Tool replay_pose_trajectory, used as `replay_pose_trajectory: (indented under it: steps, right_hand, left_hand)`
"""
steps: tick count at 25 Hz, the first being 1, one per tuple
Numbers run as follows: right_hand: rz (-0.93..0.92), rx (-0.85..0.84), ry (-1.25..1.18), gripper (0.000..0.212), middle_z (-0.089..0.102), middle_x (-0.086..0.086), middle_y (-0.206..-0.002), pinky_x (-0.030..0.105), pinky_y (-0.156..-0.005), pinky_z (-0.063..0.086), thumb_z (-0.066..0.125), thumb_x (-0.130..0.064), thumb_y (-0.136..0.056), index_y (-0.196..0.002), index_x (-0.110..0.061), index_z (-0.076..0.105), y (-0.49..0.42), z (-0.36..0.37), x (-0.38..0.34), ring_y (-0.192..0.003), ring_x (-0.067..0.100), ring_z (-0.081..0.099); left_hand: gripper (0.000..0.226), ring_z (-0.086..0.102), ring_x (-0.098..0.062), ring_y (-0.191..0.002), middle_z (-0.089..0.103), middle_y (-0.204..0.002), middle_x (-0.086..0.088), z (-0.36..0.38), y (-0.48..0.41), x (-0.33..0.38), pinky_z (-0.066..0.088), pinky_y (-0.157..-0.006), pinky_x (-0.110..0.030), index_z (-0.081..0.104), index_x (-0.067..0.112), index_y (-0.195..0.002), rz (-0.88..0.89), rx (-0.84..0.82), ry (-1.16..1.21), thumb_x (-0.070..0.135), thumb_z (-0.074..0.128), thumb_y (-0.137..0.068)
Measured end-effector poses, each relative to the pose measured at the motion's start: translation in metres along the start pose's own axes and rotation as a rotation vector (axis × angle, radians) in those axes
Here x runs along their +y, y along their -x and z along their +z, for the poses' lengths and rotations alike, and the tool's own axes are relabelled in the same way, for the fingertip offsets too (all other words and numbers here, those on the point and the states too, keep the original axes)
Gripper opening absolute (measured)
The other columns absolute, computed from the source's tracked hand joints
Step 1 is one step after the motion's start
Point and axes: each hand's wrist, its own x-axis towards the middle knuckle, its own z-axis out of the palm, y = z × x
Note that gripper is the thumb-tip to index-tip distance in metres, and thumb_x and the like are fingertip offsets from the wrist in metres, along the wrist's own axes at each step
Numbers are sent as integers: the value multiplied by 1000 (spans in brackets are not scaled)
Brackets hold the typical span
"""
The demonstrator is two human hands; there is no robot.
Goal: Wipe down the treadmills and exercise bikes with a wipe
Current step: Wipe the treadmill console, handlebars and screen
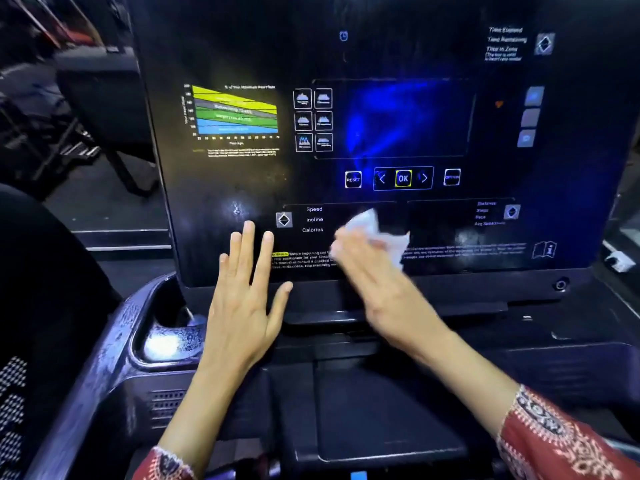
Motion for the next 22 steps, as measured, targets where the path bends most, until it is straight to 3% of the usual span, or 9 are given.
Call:
replay_pose_trajectory:
  steps: [3,5,7,9,12,14,17,19,22]
  right_hand:
    - [-265,-126,-40,49,45,24,-142,36,-116,18,13,0,-100,-134,9,47,-32,6,-10,-135,32,34]
    - [-142,-29,-46,41,44,26,-141,40,-116,23,25,6,-99,-135,8,45,-55,1,6,-134,34,38]
    - [97,132,-96,47,42,25,-142,39,-119,17,45,19,-89,-133,4,40,-55,-4,18,-137,30,34]
    - [148,166,-85,51,39,21,-144,39,-120,14,46,21,-86,-134,5,40,-37,7,3,-140,27,30]
    - [-232,-30,-64,42,46,22,-141,39,-115,22,30,11,-91,-126,9,54,-40,28,-33,-134,32,39]
    - [-336,-83,14,44,48,17,-142,39,-114,21,35,4,-89,-126,2,58,-79,24,-35,-132,32,42]
    - [-142,22,144,59,36,9,-151,36,-117,11,52,-1,-85,-142,-12,43,-109,22,-27,-140,25,29]
    - [44,101,144,60,29,8,-153,38,-117,11,54,-6,-88,-145,-12,36,-92,29,-42,-142,28,25]
    - [-45,22,146,56,30,9,-154,41,-118,13,51,-10,-91,-145,-8,37,-73,48,-80,-144,27,24]
  left_hand:
    - [66,-3,-19,-147,5,-158,-6,0,0,-3,0,-117,-31,18,10,-150,20,4,-8,39,40,-95]
    - [68,-2,-19,-147,3,-159,-4,-2,-1,-7,1,-117,-31,17,10,-150,25,17,-22,40,41,-95]
    - [69,-1,-20,-147,-1,-159,-2,-7,-3,-11,1,-118,-31,15,10,-151,0,41,-18,41,41,-95]
    - [70,-1,-22,-147,-2,-159,-3,-13,-4,-20,0,-118,-31,14,9,-151,-50,62,-12,40,41,-95]
    - [70,0,-22,-147,1,-159,-6,-18,-1,-36,0,-119,-31,13,8,-151,-67,67,-31,41,40,-95]
    - [70,-1,-21,-147,2,-159,-7,-24,2,-48,0,-118,-32,15,6,-150,-83,78,-63,41,40,-95]
    - [69,-3,-19,-147,0,-159,-5,-31,2,-61,-3,-119,-30,12,7,-151,-135,93,-52,40,36,-96]
    - [68,-2,-18,-147,0,-159,-2,-33,5,-68,-3,-119,-29,10,7,-151,-119,82,-38,41,34,-97]
    - [66,1,-18,-147,-2,-160,1,-33,12,-79,-1,-119,-31,8,8,-151,-54,52,-9,43,30,-99]
